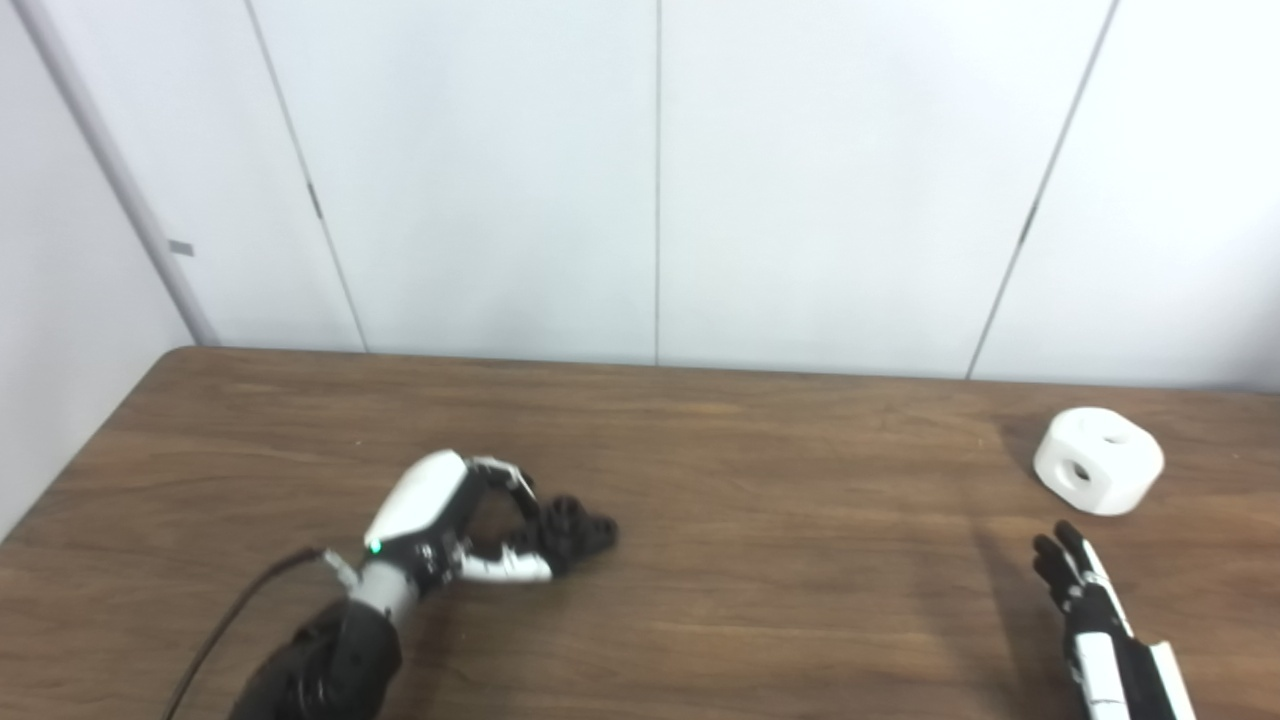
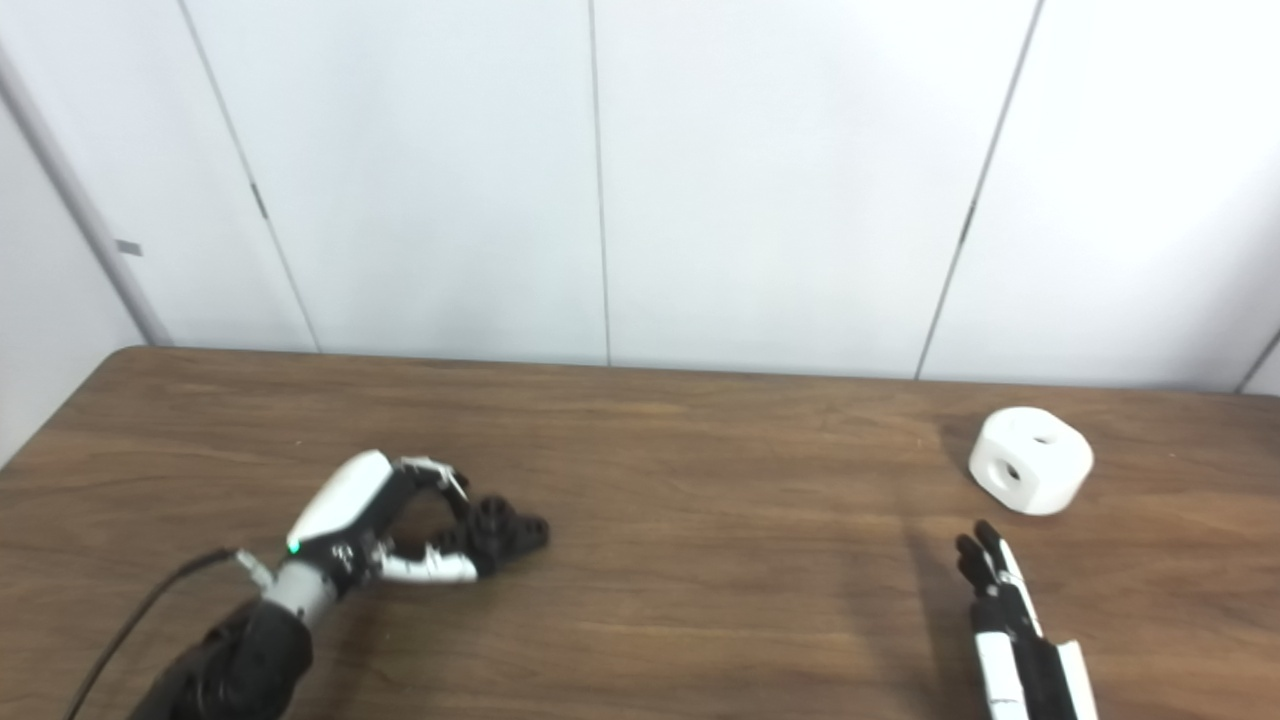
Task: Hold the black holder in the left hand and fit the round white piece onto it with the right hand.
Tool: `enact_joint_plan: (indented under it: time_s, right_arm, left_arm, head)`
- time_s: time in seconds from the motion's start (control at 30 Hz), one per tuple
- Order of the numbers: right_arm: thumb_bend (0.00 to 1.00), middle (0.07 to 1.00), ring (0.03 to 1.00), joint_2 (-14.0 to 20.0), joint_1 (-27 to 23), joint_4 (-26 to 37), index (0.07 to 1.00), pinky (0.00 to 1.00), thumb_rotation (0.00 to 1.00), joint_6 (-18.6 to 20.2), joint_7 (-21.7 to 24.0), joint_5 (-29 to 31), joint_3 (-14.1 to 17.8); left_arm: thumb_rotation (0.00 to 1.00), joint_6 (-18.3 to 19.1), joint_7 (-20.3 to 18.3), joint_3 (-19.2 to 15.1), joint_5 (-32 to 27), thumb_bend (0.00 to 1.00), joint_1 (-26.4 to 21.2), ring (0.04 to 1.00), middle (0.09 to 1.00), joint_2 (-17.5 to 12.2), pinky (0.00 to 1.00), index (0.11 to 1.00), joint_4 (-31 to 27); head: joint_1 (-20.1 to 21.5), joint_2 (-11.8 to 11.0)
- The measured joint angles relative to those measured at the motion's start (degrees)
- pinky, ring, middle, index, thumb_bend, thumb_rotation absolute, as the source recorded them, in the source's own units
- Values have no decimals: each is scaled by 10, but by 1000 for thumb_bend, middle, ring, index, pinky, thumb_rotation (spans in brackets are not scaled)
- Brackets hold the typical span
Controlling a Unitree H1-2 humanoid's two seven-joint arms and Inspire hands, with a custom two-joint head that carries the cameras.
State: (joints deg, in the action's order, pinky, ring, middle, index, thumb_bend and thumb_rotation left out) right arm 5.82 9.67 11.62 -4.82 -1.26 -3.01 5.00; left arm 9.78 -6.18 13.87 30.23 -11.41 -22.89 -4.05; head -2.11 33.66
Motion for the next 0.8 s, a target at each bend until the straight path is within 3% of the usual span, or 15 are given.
enact_joint_plan:
  time_s: [0.33, 0.8]
  right_arm:
    - [567, 928, 947, -14, -8, 23, 952, 1000, 1000, 32, -11, -1, -3]
    - [514, 923, 956, -17, -21, 77, 942, 1000, 1000, 92, -20, 4, 17]
  left_arm:
    - [53, -18, -14, 38, 52, 524, 41, 837, 739, 19, 975, 482, -61]
    - [56, -59, 1, 72, 114, 525, 70, 834, 738, 52, 936, 482, -70]
  head:
    - [36, 37]
    - [62, 64]
